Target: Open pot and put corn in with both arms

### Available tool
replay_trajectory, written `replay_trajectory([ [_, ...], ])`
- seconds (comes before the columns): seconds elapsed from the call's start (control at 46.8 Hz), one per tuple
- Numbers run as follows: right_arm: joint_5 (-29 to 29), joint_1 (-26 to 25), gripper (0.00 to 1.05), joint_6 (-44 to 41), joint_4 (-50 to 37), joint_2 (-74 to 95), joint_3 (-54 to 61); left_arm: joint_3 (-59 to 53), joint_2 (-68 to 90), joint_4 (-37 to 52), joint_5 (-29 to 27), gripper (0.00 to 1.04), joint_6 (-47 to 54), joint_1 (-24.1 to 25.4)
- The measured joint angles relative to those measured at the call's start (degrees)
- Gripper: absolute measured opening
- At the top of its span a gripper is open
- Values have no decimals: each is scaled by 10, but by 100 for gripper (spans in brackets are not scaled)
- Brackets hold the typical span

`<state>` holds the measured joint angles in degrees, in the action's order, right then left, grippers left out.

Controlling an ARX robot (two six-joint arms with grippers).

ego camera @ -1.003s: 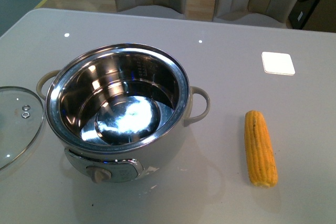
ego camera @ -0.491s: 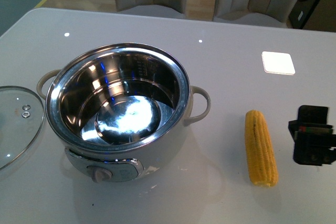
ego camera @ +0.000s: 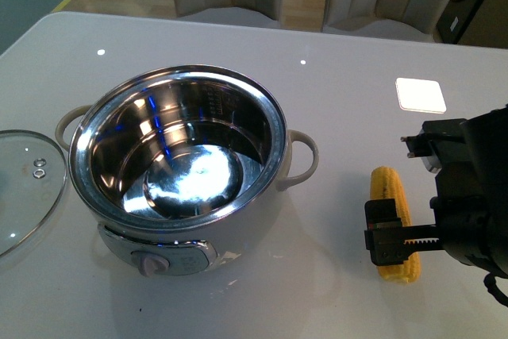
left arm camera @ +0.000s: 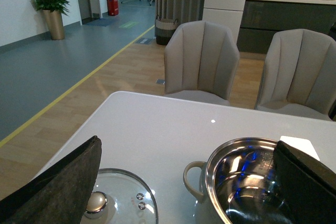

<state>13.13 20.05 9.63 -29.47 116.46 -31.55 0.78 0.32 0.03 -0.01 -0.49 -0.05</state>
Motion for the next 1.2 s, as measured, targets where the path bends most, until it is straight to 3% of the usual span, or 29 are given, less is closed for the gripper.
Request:
replay_trajectory([
  [0.363,-2,13,96,11,18,113,-75,0,0,0,0,98,0,0],
  [0.79,-22,2,40,8,19,125,-73,0,0,0,0,98,0,0],
  [0.897,-37,-15,31,-10,7,96,-38,0,0,0,0,98,0,0],
  [1.196,-110,-61,24,-47,64,-109,26,0,0,0,0,98,0,0],
])
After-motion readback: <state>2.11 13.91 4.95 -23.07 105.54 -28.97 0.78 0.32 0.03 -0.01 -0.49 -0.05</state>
